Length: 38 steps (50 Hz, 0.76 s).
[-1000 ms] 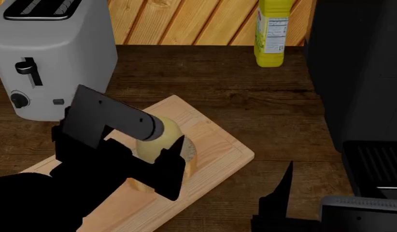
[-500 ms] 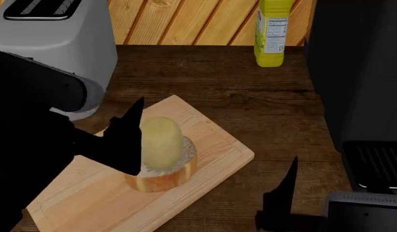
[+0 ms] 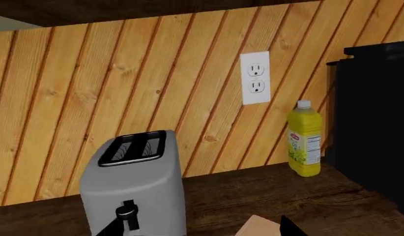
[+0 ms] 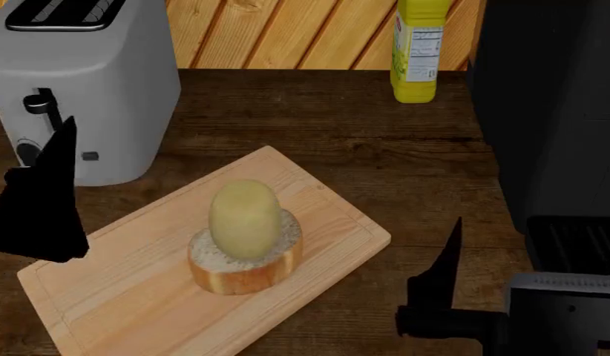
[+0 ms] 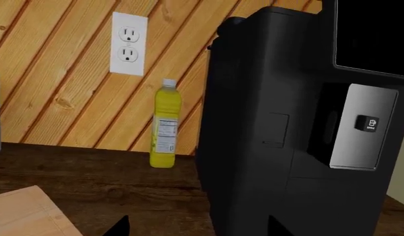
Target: Pick up the wedge of cheese and place it on the slice of bread to prepare a simple cheese on bread dish.
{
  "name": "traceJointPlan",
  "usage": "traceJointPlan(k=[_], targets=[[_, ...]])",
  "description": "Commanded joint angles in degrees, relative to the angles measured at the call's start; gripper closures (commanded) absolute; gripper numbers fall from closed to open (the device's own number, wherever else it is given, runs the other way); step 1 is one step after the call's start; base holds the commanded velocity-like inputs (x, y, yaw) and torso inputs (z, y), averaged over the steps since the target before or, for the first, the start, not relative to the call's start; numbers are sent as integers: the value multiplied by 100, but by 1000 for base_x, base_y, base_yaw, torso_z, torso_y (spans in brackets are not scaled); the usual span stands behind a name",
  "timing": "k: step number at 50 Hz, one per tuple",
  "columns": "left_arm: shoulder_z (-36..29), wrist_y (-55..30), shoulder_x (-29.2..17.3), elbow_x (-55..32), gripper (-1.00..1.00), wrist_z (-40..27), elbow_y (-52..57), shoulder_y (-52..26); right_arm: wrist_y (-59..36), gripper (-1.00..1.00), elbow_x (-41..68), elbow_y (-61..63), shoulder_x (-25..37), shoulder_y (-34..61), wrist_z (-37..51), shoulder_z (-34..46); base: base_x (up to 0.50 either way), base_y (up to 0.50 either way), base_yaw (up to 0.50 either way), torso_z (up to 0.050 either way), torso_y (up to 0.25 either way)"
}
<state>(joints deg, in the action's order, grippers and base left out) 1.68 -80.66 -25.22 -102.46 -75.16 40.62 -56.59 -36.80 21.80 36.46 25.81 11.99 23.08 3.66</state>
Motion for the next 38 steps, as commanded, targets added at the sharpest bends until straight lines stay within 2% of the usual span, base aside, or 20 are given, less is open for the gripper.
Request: traceJointPlan(k=[1, 13, 22, 26, 38], targets=[[115, 582, -804, -1085, -100, -1038, 520, 49, -182, -100, 103, 204, 69, 71, 48, -78, 0, 0, 0, 0, 0], [-96, 1173, -1334, -1513, -100, -1391, 862, -20, -505, -100, 274, 542, 188, 167, 122, -204, 0, 0, 0, 0, 0], [-579, 2083, -2263, -1682, -100, -1442, 1232, -304, -791, -100, 420, 848, 266, 291, 196, -269, 0, 0, 0, 0, 0], [-827, 2347, -2516, -1653, -100, -1414, 1291, -544, -879, -100, 466, 967, 268, 321, 223, -238, 0, 0, 0, 0, 0], [-765, 2298, -2503, -1078, -100, -981, 1166, -383, -1796, -100, 1005, 1980, 499, 293, 460, -461, 0, 0, 0, 0, 0]])
